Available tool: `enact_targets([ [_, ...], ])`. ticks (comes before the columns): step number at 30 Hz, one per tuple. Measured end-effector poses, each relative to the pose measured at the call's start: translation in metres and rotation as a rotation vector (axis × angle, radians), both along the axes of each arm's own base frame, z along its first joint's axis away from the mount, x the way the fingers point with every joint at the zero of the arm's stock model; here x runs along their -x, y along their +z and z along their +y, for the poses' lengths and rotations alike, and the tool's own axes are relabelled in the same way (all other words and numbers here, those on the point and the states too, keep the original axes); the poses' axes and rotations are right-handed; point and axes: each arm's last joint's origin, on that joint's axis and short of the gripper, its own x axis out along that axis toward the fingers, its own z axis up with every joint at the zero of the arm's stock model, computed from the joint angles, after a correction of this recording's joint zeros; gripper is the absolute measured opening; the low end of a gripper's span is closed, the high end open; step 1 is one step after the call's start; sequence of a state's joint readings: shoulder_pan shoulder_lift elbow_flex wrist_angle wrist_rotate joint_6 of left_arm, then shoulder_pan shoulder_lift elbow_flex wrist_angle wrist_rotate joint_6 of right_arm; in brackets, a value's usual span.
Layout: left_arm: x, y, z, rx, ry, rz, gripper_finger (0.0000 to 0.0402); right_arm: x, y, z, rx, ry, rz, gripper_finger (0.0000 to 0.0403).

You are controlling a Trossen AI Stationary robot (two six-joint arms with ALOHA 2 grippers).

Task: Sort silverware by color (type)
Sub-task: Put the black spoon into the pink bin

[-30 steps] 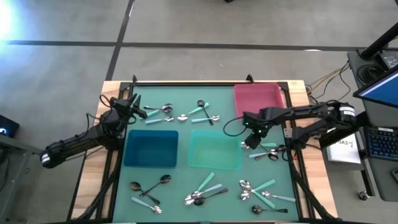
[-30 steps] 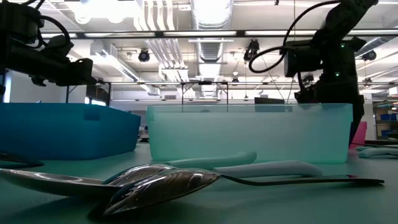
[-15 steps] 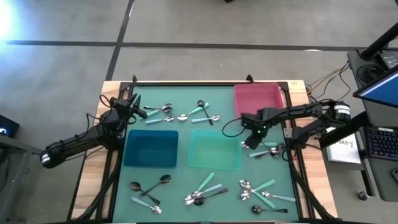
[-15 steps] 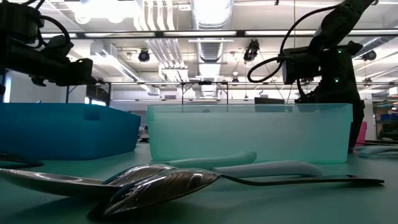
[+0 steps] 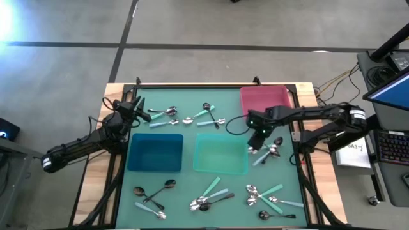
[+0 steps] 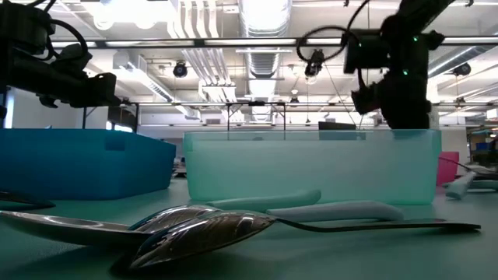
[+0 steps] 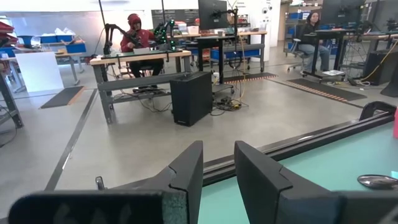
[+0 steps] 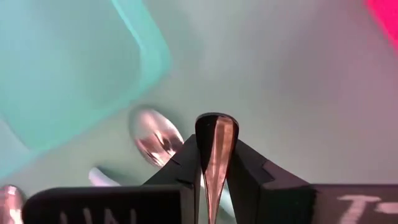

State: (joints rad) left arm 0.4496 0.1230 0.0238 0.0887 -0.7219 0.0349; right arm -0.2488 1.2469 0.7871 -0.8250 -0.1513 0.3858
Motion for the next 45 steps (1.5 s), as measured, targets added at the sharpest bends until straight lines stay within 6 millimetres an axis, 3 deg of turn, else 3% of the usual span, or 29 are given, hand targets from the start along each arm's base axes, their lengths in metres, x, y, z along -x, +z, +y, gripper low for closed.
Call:
enact_targets([
  [5, 0.0, 0.0, 0.0, 0.0, 0.0, 0.0, 0.0077, -0.003, 0.021, -0.004, 0.138, 0.011, -0.019, 0.004],
  [12, 0.0, 0.0, 0.0, 0.0, 0.0, 0.0, 0.0077, 0.004, 0.04, -0.013, 0.459, -0.031, 0.157, 0.004],
  [19, 0.0, 0.0, 0.0, 0.0, 0.0, 0.0, 0.0077, 0.0, 0.054, -0.018, 0.609, -0.031, 0.174, 0.0039],
  [27, 0.0, 0.0, 0.0, 0.0, 0.0, 0.0, 0.0077, -0.011, 0.072, -0.031, 0.996, -0.068, 0.172, 0.0038],
  [34, 0.0, 0.0, 0.0, 0.0, 0.0, 0.0, 0.0077, -0.027, 0.078, -0.043, 1.081, -0.006, 0.086, 0.005],
  [39, 0.0, 0.0, 0.0, 0.0, 0.0, 0.0, 0.0077, -0.024, 0.078, -0.053, 1.087, -0.027, 0.117, 0.0081],
  [45, 0.0, 0.0, 0.0, 0.0, 0.0, 0.0, 0.0077, -0.021, 0.078, -0.06, 1.084, -0.054, 0.131, 0.0078],
])
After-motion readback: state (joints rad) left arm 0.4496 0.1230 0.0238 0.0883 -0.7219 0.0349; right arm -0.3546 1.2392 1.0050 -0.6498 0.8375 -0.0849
